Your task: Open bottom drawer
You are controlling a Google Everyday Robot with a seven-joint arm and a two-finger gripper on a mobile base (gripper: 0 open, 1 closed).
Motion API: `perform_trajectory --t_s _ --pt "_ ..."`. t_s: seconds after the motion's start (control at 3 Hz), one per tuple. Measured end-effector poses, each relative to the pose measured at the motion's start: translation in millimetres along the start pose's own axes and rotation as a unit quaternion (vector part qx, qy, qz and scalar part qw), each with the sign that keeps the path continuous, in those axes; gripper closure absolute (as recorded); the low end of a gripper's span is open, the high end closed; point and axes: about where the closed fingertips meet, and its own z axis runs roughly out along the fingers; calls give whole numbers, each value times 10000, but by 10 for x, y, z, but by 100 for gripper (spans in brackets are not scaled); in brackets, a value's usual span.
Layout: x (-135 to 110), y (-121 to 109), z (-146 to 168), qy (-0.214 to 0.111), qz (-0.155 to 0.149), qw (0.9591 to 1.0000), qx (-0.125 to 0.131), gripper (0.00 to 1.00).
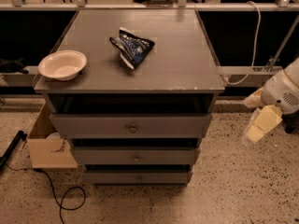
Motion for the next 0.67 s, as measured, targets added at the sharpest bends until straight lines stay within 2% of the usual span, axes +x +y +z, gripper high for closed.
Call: perform_trajectory --t_s 0.33,0.67 --pt "291 159 215 -382 253 9985 -292 0" --pt "503 416 414 -594 401 9962 -502 0"
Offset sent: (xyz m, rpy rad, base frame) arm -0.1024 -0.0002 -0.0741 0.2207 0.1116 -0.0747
